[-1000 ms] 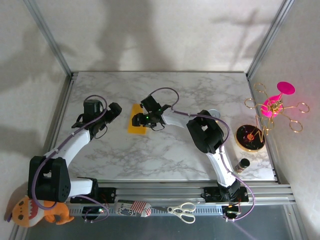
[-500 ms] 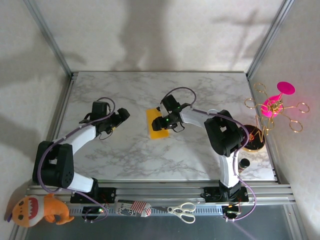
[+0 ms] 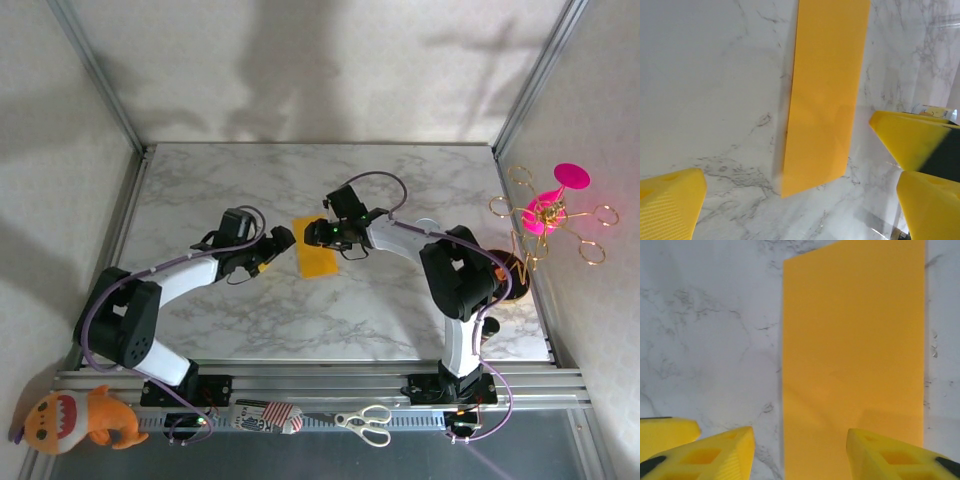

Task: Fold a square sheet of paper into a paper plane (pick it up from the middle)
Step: Move the paper to the center of the table, then third fold the triangle at the center of the table.

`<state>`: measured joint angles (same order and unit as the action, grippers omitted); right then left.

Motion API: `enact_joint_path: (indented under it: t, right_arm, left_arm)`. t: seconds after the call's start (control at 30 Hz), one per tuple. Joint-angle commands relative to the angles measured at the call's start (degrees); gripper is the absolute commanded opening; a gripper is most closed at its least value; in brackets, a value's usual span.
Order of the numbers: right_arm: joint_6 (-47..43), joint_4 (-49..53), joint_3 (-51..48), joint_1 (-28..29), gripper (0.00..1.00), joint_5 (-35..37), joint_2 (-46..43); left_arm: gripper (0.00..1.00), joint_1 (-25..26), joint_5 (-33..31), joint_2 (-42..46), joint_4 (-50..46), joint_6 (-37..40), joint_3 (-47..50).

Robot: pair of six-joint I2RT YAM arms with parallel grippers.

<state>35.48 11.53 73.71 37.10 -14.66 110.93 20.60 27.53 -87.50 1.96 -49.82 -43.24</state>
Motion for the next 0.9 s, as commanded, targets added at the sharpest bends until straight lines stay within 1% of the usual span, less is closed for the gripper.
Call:
enact_joint_path:
  t: [0.0,0.13,0.2,0.27,0.37,0.5,0.67,0.87]
  right_arm:
    - [2.4,0.0,0.9,-0.3,0.51,1.3,2.6]
    - [2.7,0.4,0.5,-0.5,0.51,2.0,3.6]
    - [2.9,0.8,0.3,-0.5,0.51,2.1,4.4]
    - [3.2,1.2,0.1,-0.5,0.51,2.3,5.0]
    - [3.9,2.1,-0.1,-0.7,0.48,2.4,5.7]
    - [4.7,2.2,-0.7,-0.8,0.44,2.3,6.2]
    - [5.0,3.1,-1.2,-0.9,0.42,2.4,6.8]
    - [5.2,3.3,-1.2,-1.1,0.42,2.1,7.1]
  left_arm:
    - [0.99,1.5,1.0,-1.6,3.4,-3.7,0.6]
    - [0.98,3.3,1.4,-3.8,4.3,-4.3,-0.1]
    - [0.96,4.0,1.6,-4.7,4.5,-4.5,-0.3]
    - [0.92,4.5,2.1,-5.7,4.7,-4.7,-0.6]
    - [0.82,5.2,2.8,-6.9,4.9,-4.8,-1.1]
    - [0.66,6.0,3.3,-8.0,5.9,-5.5,-1.3]
    - [0.48,6.4,4.0,-9.5,6.6,-5.9,-1.5]
    - [0.35,6.6,3.8,-10.8,6.5,-6.7,-1.8]
